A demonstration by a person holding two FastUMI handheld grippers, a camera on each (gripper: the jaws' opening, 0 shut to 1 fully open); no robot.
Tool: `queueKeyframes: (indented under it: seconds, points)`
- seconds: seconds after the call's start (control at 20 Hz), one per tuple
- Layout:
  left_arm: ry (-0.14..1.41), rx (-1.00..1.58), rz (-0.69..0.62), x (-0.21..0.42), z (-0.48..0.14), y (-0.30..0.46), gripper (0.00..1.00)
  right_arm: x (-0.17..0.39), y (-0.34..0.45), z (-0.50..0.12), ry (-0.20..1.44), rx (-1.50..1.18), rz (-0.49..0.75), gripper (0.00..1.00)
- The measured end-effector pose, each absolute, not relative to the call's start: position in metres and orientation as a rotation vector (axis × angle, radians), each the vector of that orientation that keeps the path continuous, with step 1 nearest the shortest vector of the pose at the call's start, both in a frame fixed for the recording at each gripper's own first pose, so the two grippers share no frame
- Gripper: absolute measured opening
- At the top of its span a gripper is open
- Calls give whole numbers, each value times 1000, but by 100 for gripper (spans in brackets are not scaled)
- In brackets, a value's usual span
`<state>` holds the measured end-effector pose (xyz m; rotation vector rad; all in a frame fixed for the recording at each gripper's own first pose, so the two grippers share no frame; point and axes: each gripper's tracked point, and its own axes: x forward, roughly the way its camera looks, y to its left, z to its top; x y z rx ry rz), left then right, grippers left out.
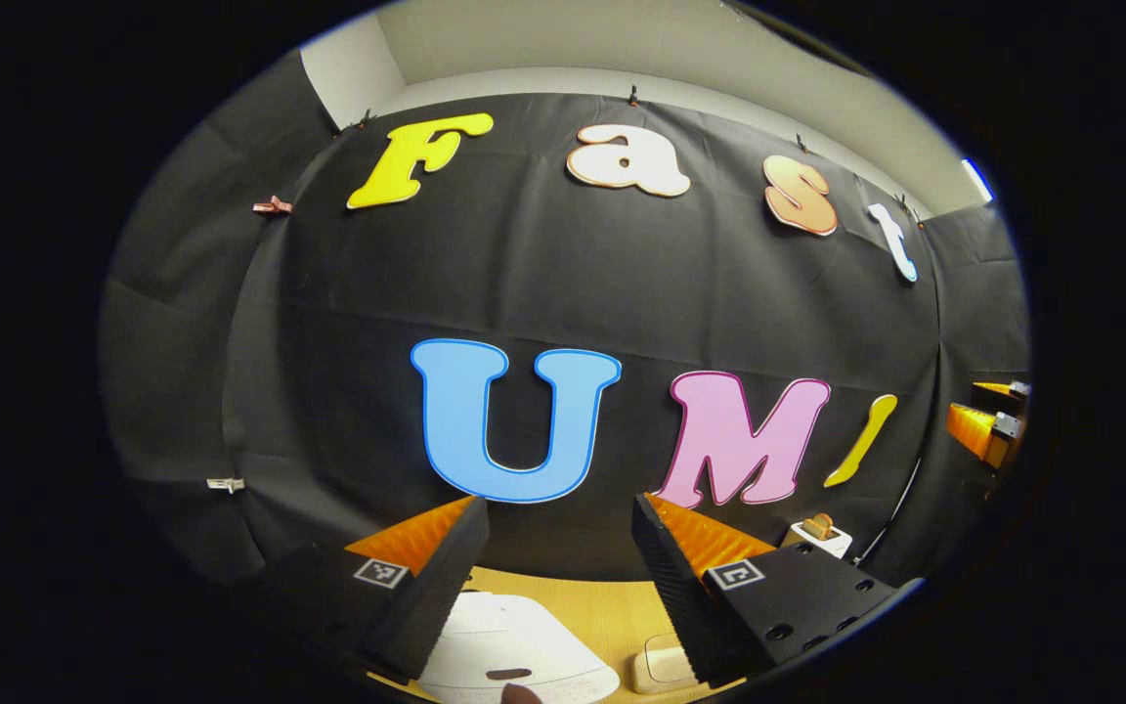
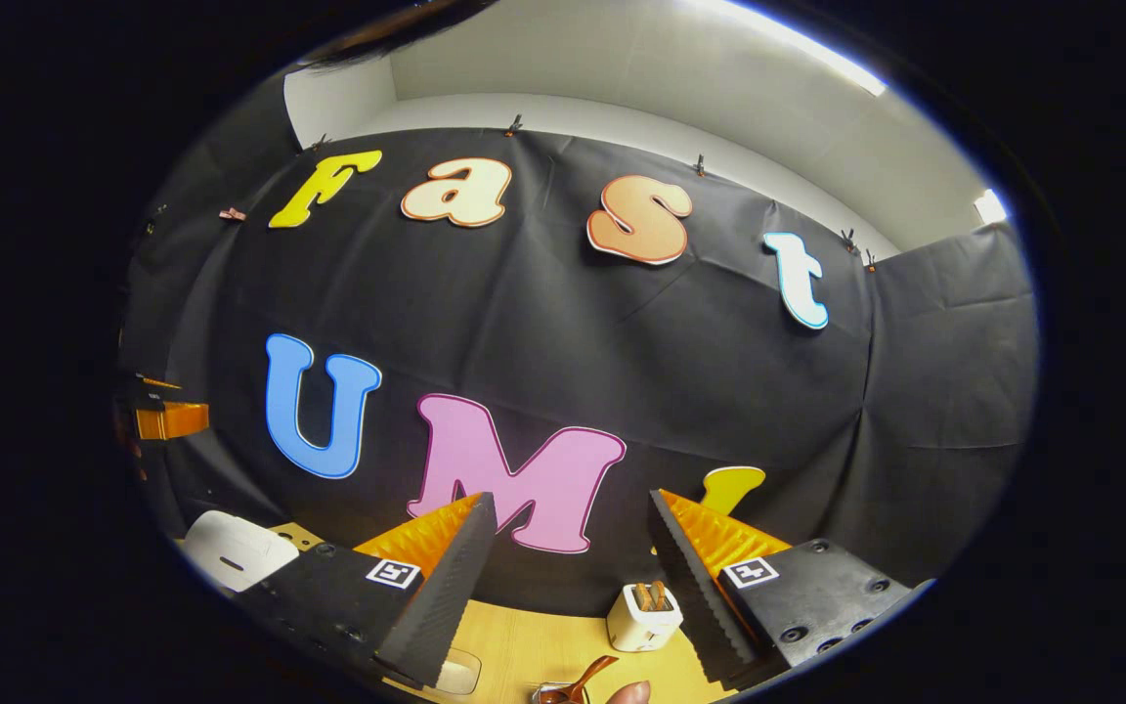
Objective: Close the left gripper, press the button to open the rice cooker; take a wooden spoon from the chopstick holder with the right hand, scoop a spoonful of rice and pour it into the rice cooker, then put the wooden spoon back into the chopstick holder.
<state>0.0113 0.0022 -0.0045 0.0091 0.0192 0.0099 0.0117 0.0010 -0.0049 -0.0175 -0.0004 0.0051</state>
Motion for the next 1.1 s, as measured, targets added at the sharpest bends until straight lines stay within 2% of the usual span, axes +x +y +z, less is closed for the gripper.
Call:
queueKeyframes:
  seconds: [0.1,0.35,0.8,1.1]
  points:
    - [36,8,10,11,-8,3,94,13,2,-4,1,-17,6,96]
    - [111,-74,-2,12,-37,12,7,9,-1,-5,3,-30,1,96]
    - [476,-58,28,-1,-215,39,6,2,-8,-12,23,-39,-13,96]
    - [612,-29,11,-6,-280,42,5,-1,-12,-16,34,-45,-21,96]
